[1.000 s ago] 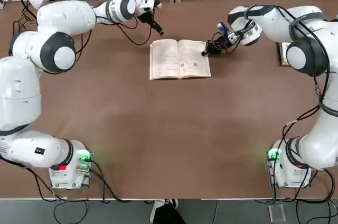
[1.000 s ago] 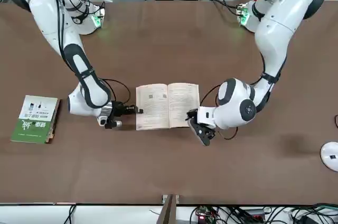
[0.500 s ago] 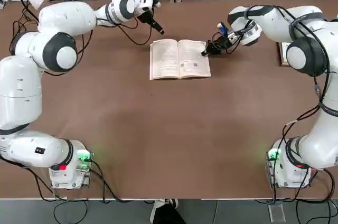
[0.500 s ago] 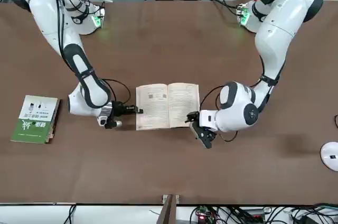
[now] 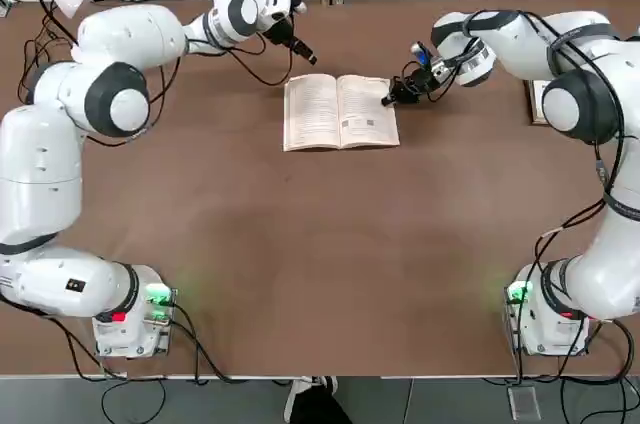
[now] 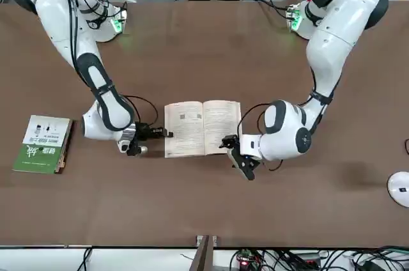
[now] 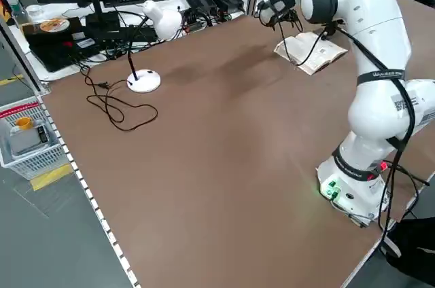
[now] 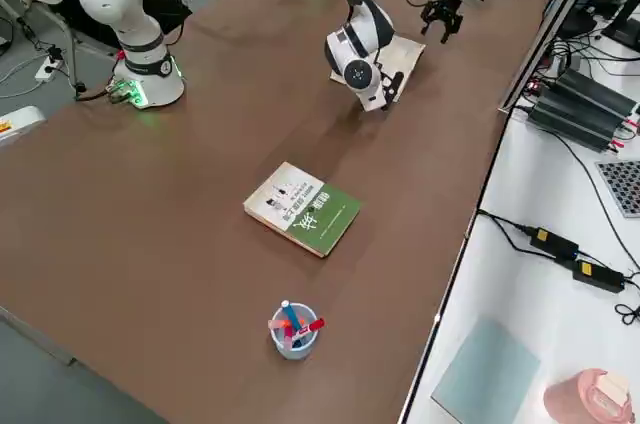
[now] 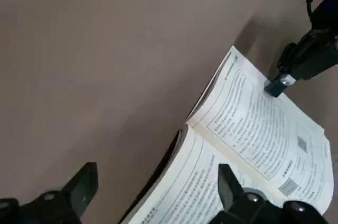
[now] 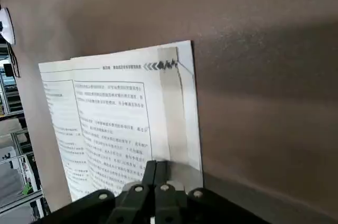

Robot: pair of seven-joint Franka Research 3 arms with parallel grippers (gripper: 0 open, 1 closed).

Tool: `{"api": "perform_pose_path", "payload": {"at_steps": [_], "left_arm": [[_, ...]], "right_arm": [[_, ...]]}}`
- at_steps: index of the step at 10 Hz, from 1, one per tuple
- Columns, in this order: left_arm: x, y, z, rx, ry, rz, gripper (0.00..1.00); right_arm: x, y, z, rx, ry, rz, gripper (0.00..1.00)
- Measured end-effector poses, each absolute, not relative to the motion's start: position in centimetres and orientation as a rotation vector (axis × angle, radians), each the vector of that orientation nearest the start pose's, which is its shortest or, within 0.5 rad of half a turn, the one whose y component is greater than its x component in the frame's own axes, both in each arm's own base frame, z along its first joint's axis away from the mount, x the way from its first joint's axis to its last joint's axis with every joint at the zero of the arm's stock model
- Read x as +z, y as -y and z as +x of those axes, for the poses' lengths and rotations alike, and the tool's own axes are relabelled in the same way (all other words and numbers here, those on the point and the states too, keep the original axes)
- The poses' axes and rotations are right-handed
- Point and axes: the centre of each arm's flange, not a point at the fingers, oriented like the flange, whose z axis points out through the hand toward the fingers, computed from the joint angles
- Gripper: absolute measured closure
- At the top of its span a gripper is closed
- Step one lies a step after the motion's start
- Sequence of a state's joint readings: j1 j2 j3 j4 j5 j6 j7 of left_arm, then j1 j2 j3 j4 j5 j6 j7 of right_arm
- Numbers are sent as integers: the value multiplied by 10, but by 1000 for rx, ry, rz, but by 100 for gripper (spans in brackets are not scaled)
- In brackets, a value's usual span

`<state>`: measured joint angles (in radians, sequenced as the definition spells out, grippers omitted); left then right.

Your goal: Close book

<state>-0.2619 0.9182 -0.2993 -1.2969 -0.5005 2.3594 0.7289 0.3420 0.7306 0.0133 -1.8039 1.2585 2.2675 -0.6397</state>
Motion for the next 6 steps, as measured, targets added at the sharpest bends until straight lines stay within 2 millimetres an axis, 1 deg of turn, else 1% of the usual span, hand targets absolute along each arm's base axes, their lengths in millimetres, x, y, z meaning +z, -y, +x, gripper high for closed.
{"api": "perform_pose_path", "payload": {"at_steps": [6], "left_arm": [[196,370,670,233,977,2302,0]], "right_arm": [[129,-242,583,128,-4,-2288,99]]}}
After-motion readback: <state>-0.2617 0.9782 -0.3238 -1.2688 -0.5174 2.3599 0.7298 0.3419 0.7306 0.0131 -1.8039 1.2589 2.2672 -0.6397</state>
